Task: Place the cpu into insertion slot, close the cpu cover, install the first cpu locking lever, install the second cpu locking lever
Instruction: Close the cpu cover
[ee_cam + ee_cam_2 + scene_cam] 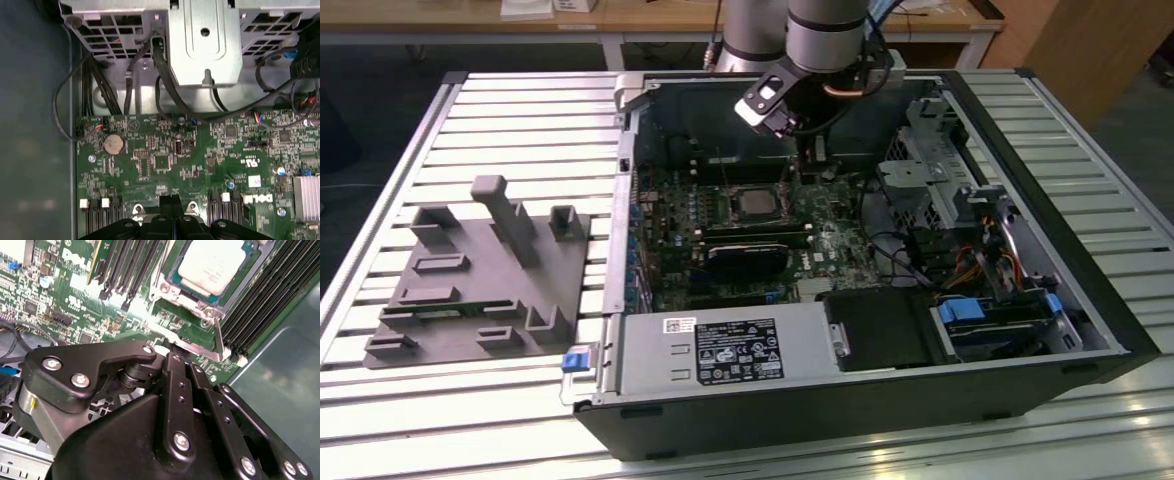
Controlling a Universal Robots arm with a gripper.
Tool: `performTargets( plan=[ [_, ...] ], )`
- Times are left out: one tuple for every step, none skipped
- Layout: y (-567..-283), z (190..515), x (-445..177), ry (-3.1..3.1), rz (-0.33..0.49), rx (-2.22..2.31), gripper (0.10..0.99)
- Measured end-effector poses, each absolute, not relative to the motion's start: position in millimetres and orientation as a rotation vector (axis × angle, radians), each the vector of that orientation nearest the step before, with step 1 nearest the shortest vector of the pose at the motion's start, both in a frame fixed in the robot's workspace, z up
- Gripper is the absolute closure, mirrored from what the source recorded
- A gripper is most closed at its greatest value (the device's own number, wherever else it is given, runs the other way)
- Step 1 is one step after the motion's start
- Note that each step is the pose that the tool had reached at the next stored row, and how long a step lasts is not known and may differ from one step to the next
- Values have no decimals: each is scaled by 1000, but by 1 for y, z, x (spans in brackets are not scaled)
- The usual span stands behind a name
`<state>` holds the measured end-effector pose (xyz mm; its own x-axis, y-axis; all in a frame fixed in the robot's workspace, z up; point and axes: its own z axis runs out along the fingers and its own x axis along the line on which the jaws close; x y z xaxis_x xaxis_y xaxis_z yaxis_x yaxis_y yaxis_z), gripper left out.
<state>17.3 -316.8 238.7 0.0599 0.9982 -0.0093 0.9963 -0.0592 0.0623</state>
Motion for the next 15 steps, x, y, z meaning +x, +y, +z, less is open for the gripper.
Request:
performTargets(
  plan=[
    [-317,239,16,2118,56,2249,980],
    [-317,239,14,2118,56,2249,980],
    [-317,239,13,2118,55,2249,980],
    [-317,239,11,2118,55,2249,980],
    [-317,239,10,2118,56,2249,980],
    [-317,239,8,2118,56,2249,980],
    [-317,239,7,2118,56,2249,980],
    [-317,239,5,2118,56,2249,980],
    [-317,239,4,2118,56,2249,980],
    [-317,239,2,2118,56,2249,980],
    [-317,239,1,2118,55,2249,980],
    [-317,239,-1,2118,56,2249,980],
    [-317,239,-2,2118,55,2249,980],
    [-317,239,-3,2118,55,2249,980],
    [-317,239,-5,2118,55,2249,980]
  ],
)
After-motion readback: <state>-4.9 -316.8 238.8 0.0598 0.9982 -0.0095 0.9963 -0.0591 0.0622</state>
